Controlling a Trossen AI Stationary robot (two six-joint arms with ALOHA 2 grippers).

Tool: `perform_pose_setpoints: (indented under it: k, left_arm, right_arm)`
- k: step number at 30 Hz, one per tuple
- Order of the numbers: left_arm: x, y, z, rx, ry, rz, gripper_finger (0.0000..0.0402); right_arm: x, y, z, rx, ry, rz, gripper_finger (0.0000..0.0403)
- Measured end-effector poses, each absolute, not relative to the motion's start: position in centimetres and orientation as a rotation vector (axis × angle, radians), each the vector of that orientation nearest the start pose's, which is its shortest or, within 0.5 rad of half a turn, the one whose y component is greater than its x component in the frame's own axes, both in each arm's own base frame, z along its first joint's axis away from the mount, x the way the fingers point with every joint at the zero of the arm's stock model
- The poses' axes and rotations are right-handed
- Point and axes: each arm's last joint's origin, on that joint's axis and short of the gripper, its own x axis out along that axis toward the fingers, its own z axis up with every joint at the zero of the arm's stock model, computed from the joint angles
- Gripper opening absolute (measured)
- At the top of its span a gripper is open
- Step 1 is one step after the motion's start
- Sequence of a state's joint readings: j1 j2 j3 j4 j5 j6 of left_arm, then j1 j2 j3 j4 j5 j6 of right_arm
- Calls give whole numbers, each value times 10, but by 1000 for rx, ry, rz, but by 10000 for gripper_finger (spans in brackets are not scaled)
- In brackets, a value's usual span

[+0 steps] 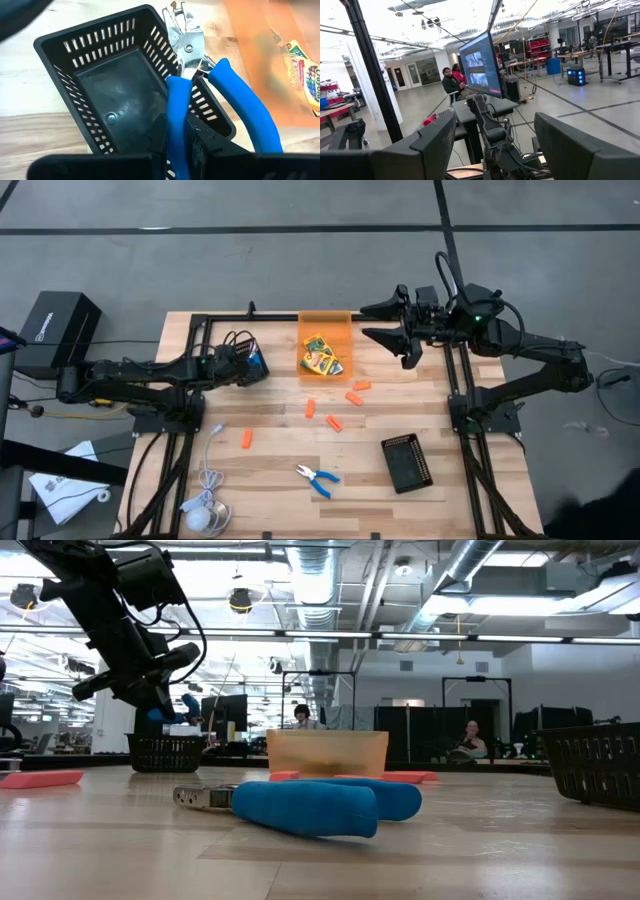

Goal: Pick & Place School Supplies
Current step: Put the top blue hole puncher into the top black bin

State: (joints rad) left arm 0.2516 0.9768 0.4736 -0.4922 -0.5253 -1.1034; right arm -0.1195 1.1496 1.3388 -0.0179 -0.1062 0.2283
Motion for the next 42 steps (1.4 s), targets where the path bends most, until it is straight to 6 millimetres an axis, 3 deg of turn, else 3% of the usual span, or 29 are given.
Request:
perform_pose_setpoints:
  k: [14, 29, 42]
  left_arm:
    - [148, 77, 179, -786, 527, 1249, 29]
    - [149, 76, 178, -808, 566, 1197, 29]
    - [144, 72, 164, -836, 623, 1174, 42]
  right_arm:
    - [236, -21, 465, 241, -161, 53, 260]
    - [236, -18, 466, 235, -162, 64, 260]
    - [236, -19, 466, 234, -168, 61, 260]
